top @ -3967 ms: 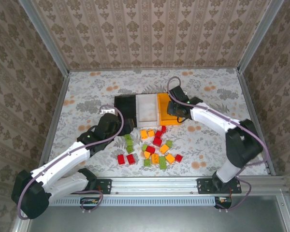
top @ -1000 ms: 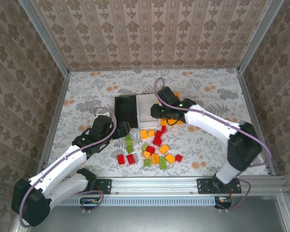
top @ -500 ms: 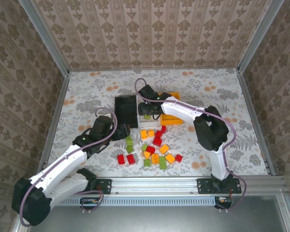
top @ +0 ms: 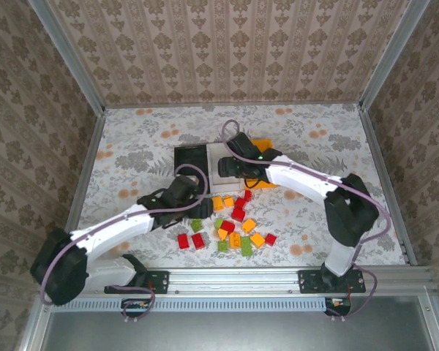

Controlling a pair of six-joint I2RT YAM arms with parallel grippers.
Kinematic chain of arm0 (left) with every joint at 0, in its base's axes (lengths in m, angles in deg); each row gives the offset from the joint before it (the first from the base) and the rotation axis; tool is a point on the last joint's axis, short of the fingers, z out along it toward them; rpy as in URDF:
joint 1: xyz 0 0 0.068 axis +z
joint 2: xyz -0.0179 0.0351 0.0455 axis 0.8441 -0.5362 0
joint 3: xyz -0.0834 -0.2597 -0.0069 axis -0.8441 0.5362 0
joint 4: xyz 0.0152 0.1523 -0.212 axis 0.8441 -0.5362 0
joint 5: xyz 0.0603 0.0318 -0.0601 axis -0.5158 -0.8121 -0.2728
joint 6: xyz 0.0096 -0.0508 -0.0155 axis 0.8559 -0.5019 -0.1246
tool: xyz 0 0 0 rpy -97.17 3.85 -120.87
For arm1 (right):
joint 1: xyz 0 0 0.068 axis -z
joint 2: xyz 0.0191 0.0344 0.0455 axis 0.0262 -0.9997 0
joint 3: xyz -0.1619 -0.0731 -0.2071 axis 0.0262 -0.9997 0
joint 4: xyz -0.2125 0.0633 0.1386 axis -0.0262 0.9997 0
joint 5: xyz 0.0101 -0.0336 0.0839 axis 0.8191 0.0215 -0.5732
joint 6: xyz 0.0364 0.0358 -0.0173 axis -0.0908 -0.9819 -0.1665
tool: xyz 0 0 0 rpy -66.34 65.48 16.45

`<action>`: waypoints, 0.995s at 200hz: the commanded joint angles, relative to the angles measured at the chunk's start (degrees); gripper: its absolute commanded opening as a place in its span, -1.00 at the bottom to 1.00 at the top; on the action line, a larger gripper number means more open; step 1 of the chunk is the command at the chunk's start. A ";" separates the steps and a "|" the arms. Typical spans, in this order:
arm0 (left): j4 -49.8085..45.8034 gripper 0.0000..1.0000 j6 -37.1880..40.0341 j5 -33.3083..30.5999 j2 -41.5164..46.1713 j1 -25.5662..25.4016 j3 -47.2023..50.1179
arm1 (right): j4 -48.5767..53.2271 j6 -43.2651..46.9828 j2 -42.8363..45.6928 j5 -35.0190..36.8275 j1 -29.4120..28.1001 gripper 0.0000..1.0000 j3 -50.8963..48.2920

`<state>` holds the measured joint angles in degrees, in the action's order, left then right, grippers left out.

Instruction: Sort the legos into containers by color

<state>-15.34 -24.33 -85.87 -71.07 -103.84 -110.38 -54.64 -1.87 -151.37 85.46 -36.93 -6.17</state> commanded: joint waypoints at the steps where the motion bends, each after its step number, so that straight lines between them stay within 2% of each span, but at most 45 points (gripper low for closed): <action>1: 3.93 0.75 3.66 -4.30 -4.95 -3.62 -4.54 | -2.75 -2.82 6.00 0.17 1.89 0.45 -5.79; 33: 6.64 0.61 3.89 -6.72 -13.10 -5.03 -7.62 | -3.03 -2.91 12.88 1.10 3.91 0.45 -11.74; 83: 10.79 0.48 4.97 -8.94 -20.30 -4.83 -9.52 | -3.39 -2.88 19.55 0.39 6.76 0.46 -16.77; 142: 9.67 0.25 3.75 -9.61 -23.15 -4.62 -9.32 | -3.87 -2.32 23.42 -0.36 8.02 0.46 -18.11; 176: 9.05 0.24 2.83 -9.98 -24.15 -4.61 -8.70 | -4.17 -2.36 23.50 -0.41 8.20 0.47 -17.99; 199: 9.60 0.02 2.74 -10.04 -24.07 -4.54 -8.30 | -4.04 -2.41 23.44 -0.50 8.22 0.47 -17.83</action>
<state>-5.09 -21.20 -94.64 -94.85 -108.56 -119.34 -58.26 -4.23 -128.92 85.35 -29.02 -23.61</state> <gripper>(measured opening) 0.545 0.734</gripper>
